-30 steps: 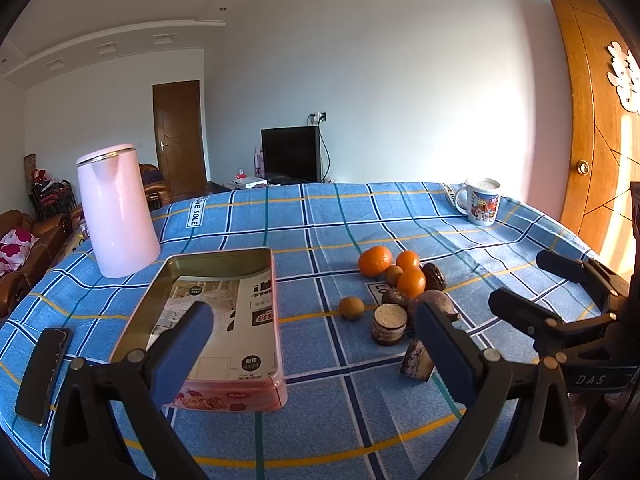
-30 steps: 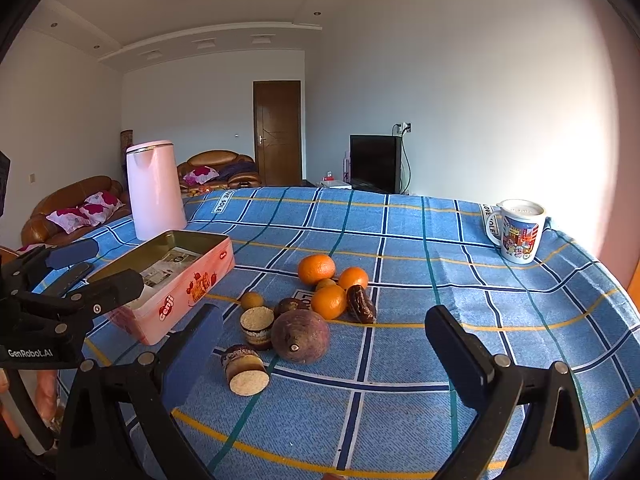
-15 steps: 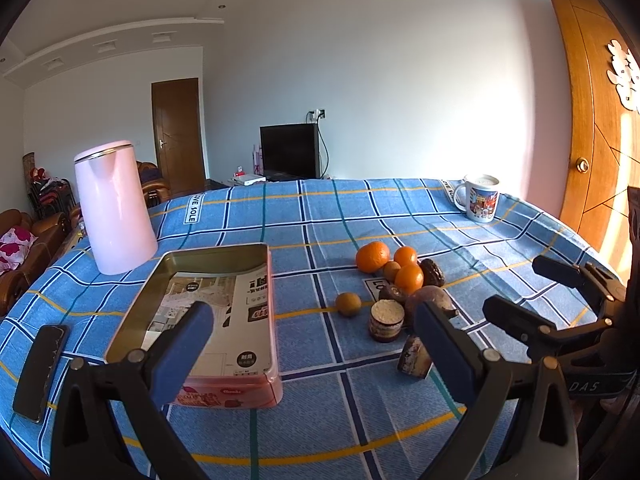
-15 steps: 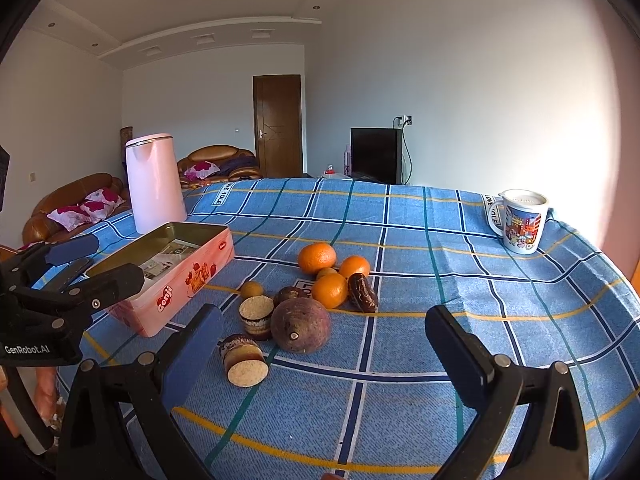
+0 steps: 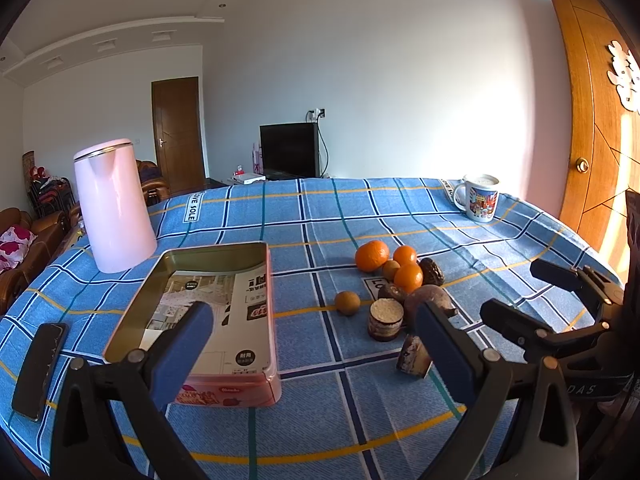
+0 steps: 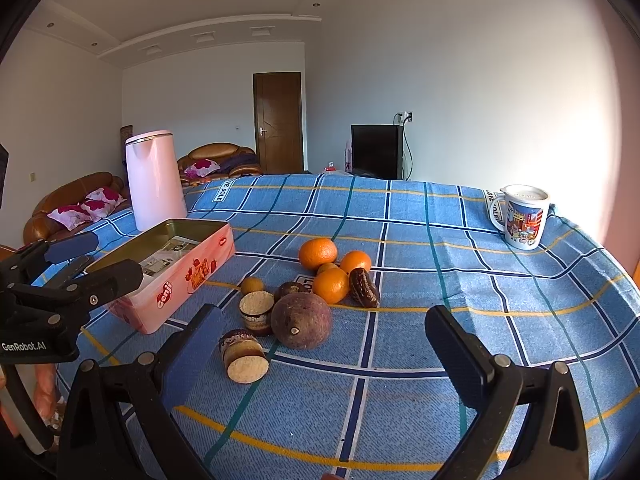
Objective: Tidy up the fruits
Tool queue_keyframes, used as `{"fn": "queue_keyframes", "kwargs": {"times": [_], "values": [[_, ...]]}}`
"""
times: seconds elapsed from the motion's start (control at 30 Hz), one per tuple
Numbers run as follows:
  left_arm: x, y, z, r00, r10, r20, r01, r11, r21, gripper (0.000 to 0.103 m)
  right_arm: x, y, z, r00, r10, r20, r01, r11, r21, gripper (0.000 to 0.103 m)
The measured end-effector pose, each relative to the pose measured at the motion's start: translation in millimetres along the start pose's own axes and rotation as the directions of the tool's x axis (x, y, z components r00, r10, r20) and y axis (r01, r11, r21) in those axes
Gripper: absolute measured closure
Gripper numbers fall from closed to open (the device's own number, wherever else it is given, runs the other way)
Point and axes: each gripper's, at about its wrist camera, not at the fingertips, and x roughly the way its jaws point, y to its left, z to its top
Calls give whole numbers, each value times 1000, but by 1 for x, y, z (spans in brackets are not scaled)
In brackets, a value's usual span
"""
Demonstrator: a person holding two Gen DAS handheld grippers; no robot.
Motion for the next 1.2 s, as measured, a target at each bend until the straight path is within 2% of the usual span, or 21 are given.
{"fn": "queue_keyframes", "kwargs": {"times": [0.87,1.2], "values": [[7,-9,-6,999,-15,-29,15,1000,3,0,6,-4,-4,1000,-6,-22,6,1000,5,1],[18,-23,-16,997,-55,-61,56,998,21,0,10,-15,-8,999,-31,-35,32,999,25,1]]}}
